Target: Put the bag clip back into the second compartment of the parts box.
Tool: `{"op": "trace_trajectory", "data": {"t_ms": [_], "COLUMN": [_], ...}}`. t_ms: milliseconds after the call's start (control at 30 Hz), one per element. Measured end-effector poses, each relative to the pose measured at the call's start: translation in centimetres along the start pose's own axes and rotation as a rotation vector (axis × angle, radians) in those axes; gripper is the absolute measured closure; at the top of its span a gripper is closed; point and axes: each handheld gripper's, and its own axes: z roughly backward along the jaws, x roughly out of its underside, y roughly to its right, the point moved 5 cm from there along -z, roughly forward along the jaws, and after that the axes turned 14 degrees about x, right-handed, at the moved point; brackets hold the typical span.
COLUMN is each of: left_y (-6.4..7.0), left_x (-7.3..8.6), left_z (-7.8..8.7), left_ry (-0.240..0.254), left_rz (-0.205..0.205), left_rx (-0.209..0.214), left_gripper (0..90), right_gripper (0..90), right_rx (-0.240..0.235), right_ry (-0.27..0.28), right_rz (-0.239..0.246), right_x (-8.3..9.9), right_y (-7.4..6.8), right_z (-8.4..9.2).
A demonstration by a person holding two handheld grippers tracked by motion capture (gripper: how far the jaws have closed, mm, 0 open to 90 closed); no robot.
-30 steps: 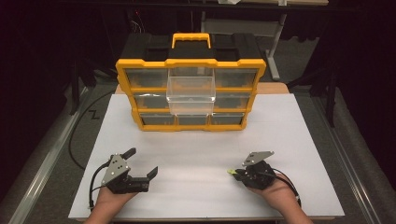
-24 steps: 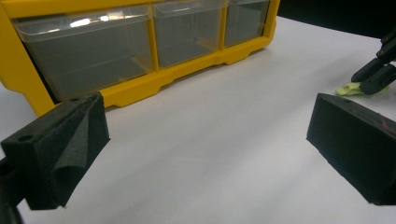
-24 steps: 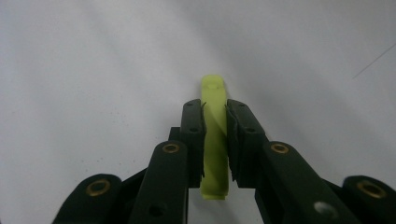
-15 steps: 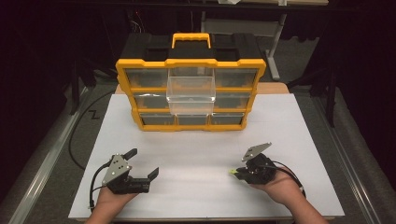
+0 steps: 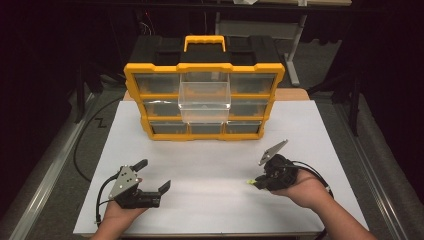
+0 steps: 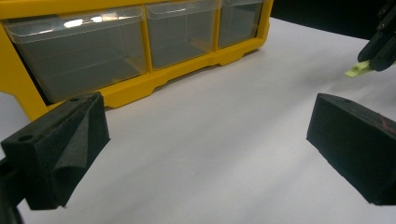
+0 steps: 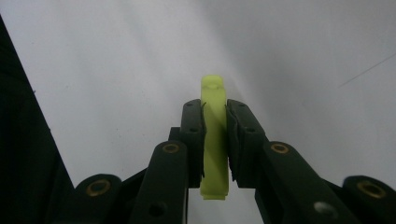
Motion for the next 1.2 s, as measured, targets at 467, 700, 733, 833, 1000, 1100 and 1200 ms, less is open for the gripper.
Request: {"op": "trace_trajectory", "data": {"t_ms": [467,700,733,833,1000,1100,1200], "left_y": [0.2,0.2,0.2,0.1,0.1,0.3,0.3], "left_x": [0.1,0.0,0.0,0.1,0.2,0.1,0.0], "left_z": [-0.1,-0.1,-0.1,-0.4,-0.4,-0.2,-0.1], "left_ry": [-0.016,-0.007,-0.007,-0.009,-0.024,-0.016,-0.001], "left_rz": [-0.021,-0.023,-0.023,-0.021,-0.028,-0.031,-0.028], "left_rx": [-0.001,-0.004,-0.004,0.001,-0.001,-0.006,-0.007], "left_gripper": [0.5,0.5,0.5,0.5,0.5,0.5,0.5], "right_gripper": [79.4,79.4,79.4,79.4,79.4,79.5,79.5], "right_rx": [-0.047,-0.068,-0.068,-0.072,-0.065,-0.063,-0.062], "right_ry": [-0.038,-0.042,-0.042,-0.047,-0.042,-0.040,-0.039], "right_rz": [0.037,0.075,0.075,0.087,0.104,0.106,0.118], "right_x": [-1.8,-3.0,-3.0,-3.7,-4.6,-5.3,-6.1], "right_y": [0.6,0.9,0.9,1.0,1.2,1.3,1.3], "right_z": [2.8,5.1,5.1,6.2,7.4,8.2,8.8]}}
